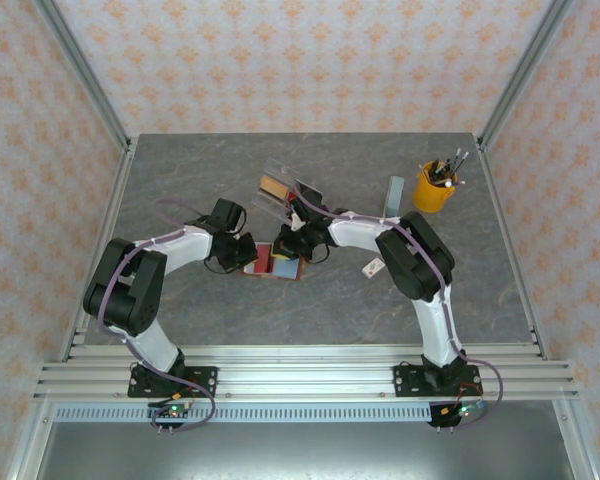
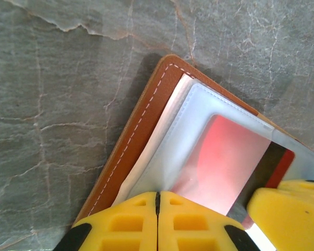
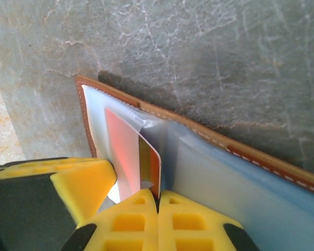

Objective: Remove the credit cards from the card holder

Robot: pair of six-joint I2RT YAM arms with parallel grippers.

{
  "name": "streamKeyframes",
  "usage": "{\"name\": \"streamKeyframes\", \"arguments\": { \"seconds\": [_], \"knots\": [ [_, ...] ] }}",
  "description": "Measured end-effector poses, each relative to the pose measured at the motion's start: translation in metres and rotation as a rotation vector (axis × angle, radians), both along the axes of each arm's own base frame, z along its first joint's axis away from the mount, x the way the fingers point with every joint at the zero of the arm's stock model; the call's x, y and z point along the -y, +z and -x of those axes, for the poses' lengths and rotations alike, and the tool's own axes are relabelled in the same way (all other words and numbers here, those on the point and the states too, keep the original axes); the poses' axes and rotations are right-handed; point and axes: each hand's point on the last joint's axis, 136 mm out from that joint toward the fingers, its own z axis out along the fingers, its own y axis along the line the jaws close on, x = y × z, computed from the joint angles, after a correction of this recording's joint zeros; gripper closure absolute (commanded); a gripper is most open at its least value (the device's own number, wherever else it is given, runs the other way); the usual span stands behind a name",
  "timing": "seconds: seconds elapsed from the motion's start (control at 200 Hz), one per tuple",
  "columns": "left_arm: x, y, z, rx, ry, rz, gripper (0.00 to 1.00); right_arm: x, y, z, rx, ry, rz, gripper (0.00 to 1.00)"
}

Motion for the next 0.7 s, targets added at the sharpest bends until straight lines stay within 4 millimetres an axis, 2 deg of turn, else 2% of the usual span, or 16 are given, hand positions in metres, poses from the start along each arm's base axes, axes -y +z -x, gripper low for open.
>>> {"name": "streamKeyframes", "arguments": {
  "seconds": [0.175, 0.36, 0.525, 0.701],
  "knots": [
    [0.000, 0.001, 0.001, 0.000, -0.001, -0.002, 0.83, 0.020, 0.013, 0.003, 0.037, 0.023, 0.041, 0.99],
    [-0.004, 0.011, 0.007, -0.001, -0.005, -0.015, 0.71, 0.039, 0.048, 0.005, 0.143, 0.084, 0.072, 1.00],
    [-0.010, 0.045, 0.003, 0.062, 0.005, -0.043, 0.57, 0.055, 0.086, -0.001, 0.306, 0.137, 0.126, 1.00],
    [-0.033, 0.077, -0.001, 0.135, 0.032, -0.142, 0.31, 0.073, 0.128, -0.018, 0.542, 0.196, 0.223, 1.00]
  ]
}}
